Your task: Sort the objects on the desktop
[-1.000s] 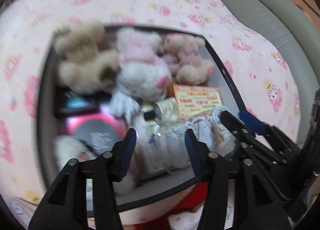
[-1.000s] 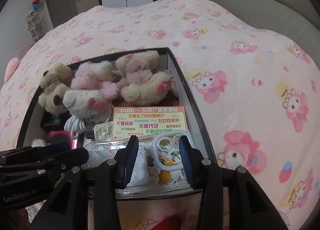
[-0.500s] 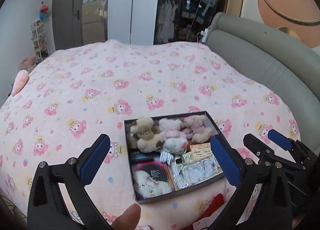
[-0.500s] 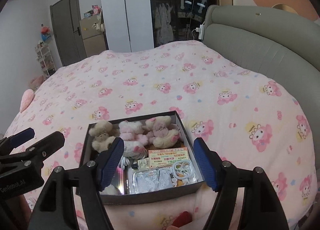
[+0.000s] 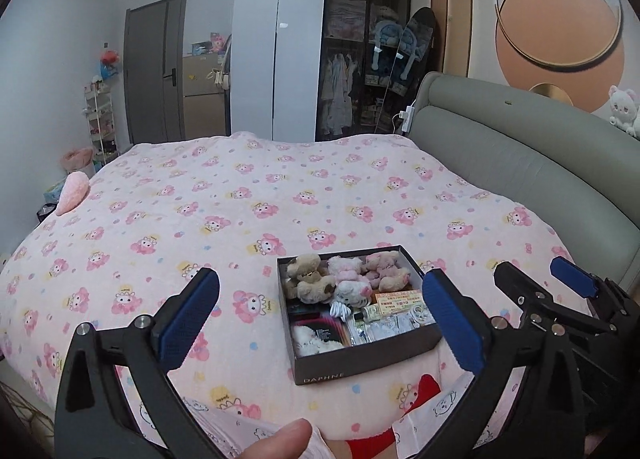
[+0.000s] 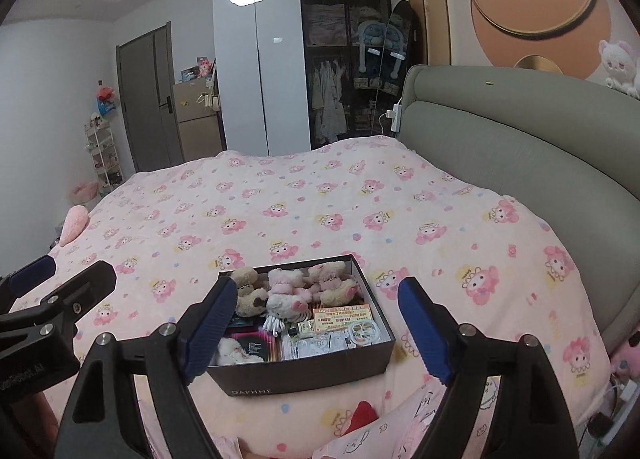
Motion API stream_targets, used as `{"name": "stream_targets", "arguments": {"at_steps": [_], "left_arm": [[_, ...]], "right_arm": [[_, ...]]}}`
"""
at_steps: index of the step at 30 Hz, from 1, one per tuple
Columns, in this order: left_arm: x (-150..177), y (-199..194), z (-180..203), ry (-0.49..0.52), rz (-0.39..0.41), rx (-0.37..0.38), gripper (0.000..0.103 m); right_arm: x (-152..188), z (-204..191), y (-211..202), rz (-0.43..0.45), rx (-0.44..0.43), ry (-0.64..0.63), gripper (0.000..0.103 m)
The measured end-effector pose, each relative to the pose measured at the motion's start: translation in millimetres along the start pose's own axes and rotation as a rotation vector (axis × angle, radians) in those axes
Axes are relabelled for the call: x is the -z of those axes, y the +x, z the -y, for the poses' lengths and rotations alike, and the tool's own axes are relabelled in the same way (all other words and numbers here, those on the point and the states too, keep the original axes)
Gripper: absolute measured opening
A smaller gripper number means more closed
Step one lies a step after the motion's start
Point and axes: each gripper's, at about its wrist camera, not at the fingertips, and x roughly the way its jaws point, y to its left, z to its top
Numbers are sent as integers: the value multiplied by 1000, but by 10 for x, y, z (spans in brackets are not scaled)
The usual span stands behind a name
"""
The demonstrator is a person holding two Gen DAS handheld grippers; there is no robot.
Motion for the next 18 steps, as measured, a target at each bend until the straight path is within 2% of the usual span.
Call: {"name": "stream_targets", "arguments": {"at_steps": [10, 18], "left_arm": [[307, -244, 74, 10, -10, -33, 102], [378, -201, 102, 23, -35, -68, 102]], "right_arm": [[206, 58, -419, 42, 55, -13, 81], [356, -31, -401, 12, -1, -31, 81]]}}
